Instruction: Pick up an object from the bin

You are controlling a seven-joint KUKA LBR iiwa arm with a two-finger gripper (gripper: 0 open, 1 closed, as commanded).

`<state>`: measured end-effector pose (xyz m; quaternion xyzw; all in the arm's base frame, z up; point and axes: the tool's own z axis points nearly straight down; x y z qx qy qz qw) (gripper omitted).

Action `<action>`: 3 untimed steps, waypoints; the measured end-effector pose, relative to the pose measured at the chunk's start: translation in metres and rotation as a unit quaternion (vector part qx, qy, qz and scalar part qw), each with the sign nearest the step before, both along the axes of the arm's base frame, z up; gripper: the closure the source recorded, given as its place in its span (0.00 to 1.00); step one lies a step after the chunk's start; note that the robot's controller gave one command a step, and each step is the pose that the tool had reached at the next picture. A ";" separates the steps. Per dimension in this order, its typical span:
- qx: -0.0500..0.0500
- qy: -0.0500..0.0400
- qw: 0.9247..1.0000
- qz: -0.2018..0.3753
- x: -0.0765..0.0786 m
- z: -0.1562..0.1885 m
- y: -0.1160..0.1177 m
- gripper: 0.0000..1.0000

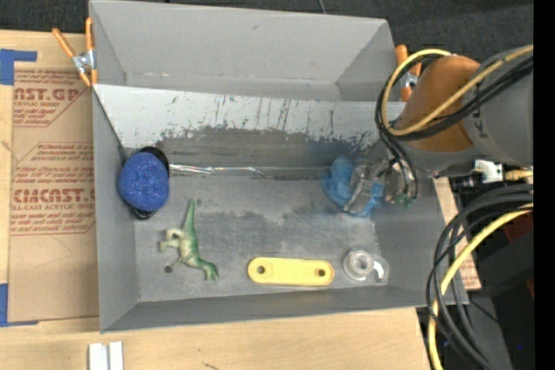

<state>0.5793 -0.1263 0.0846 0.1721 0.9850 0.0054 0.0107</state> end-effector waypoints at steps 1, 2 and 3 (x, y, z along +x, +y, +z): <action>-0.002 -0.001 0.999 -0.038 -0.012 -0.001 0.050 1.00; 0.004 0.001 0.998 -0.057 -0.014 0.017 0.054 1.00; -0.001 -0.001 1.000 -0.029 -0.044 0.021 0.010 1.00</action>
Offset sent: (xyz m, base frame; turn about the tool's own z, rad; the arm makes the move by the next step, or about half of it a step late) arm -0.0184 -0.0265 0.0507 0.2158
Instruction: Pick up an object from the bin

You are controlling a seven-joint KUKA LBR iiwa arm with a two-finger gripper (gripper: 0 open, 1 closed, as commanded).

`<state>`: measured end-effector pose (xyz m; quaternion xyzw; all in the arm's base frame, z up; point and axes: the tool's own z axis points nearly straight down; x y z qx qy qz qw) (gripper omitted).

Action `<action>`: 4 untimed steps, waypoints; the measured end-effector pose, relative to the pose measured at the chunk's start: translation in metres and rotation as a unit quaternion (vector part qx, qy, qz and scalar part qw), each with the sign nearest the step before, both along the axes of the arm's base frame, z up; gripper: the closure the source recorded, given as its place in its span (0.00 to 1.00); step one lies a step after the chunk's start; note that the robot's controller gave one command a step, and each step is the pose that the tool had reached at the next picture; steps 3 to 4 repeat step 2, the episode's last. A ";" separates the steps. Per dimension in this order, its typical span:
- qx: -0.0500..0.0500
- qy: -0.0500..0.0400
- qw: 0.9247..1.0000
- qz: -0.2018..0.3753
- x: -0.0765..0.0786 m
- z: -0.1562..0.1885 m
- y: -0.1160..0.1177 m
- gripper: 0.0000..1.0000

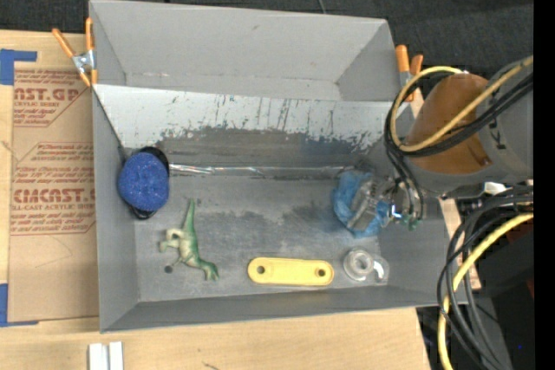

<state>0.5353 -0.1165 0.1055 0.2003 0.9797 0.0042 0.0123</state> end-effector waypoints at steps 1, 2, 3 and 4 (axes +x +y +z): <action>0.004 0.002 1.000 0.016 0.018 -0.016 -0.010 1.00; 0.001 -0.002 1.000 -0.021 0.019 -0.026 0.037 1.00; 0.001 -0.002 1.000 -0.021 0.019 -0.026 0.037 1.00; 0.001 -0.002 1.000 -0.021 0.019 -0.026 0.037 1.00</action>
Offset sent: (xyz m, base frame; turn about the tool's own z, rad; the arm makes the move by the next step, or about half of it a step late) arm 0.0150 0.0801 -0.0355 0.0798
